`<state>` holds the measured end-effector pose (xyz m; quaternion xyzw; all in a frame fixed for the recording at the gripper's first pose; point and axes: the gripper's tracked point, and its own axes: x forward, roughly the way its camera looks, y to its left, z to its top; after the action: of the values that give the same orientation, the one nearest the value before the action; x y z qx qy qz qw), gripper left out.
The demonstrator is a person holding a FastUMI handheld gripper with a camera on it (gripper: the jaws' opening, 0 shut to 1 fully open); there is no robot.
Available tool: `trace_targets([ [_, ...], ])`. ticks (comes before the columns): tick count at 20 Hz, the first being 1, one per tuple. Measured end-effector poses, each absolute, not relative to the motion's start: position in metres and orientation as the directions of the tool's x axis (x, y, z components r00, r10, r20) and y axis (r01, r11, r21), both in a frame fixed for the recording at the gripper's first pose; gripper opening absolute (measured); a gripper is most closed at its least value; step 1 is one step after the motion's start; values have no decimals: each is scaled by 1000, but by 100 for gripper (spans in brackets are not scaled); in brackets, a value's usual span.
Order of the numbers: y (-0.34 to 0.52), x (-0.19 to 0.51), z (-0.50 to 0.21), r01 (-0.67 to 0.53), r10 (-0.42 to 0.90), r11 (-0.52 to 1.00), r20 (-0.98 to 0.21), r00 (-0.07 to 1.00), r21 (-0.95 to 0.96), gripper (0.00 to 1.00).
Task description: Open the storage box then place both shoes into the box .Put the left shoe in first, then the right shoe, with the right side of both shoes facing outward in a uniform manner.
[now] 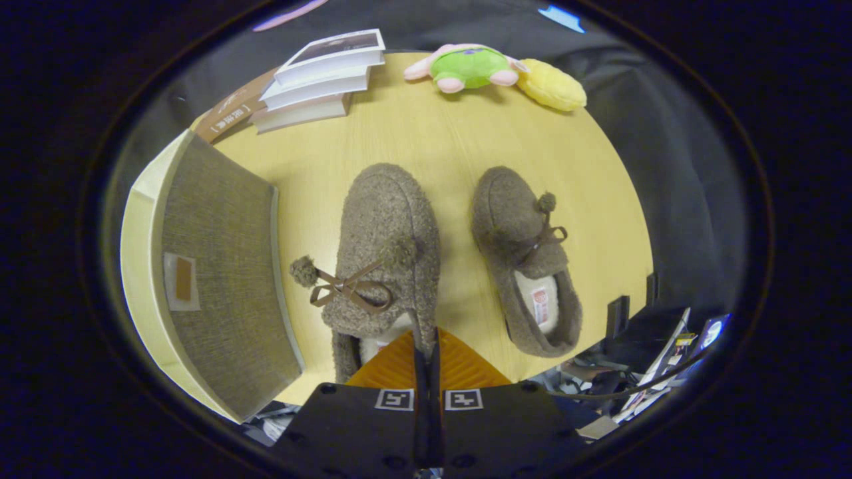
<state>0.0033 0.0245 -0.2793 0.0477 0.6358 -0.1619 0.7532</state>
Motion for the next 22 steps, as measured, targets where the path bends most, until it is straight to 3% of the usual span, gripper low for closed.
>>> trace_targets([
  [14, 99, 36, -129, 298, -292, 932, -915, 277, -207, 3],
  [22, 188, 61, -130, 226, -209, 964, -918, 338, -137, 3],
])
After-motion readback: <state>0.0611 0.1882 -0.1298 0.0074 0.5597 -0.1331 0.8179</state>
